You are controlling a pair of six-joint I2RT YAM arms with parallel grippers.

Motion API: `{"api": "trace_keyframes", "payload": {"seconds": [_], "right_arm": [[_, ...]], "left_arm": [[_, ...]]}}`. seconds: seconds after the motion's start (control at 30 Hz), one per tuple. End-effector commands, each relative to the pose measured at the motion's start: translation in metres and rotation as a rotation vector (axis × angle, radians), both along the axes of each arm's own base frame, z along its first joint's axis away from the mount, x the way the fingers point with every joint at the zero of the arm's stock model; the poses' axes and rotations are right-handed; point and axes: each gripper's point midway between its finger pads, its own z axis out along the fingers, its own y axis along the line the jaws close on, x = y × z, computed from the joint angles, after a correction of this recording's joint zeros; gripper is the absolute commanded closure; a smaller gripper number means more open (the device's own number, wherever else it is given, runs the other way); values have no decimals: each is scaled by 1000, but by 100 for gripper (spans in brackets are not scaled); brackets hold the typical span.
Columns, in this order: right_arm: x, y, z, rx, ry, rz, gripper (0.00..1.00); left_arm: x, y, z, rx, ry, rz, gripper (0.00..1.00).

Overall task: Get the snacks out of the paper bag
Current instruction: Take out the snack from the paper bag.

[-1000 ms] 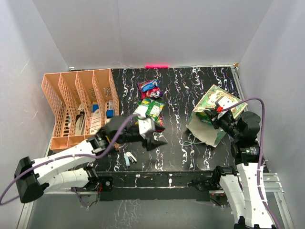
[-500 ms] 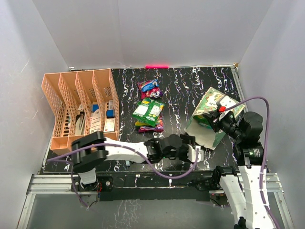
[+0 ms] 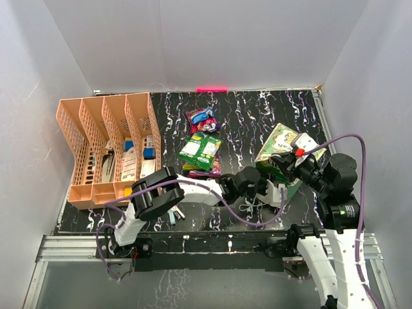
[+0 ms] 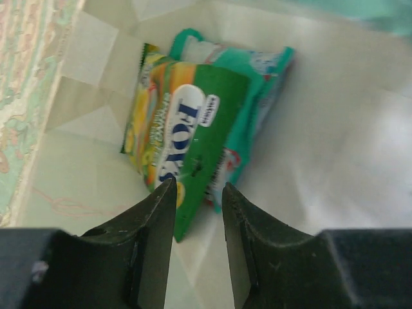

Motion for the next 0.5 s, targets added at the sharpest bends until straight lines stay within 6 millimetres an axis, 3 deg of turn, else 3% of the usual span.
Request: {"api": "trace_keyframes", "payload": {"seconds": [0.0,0.47], "right_arm": [[-4,4,36,8,-108,26,93],[-7,6,46,12,-132,37,93]], "left_arm": [[21,-11,15,-14,-30,-26,67],[52,-21,3,29,-135,43,59]]}}
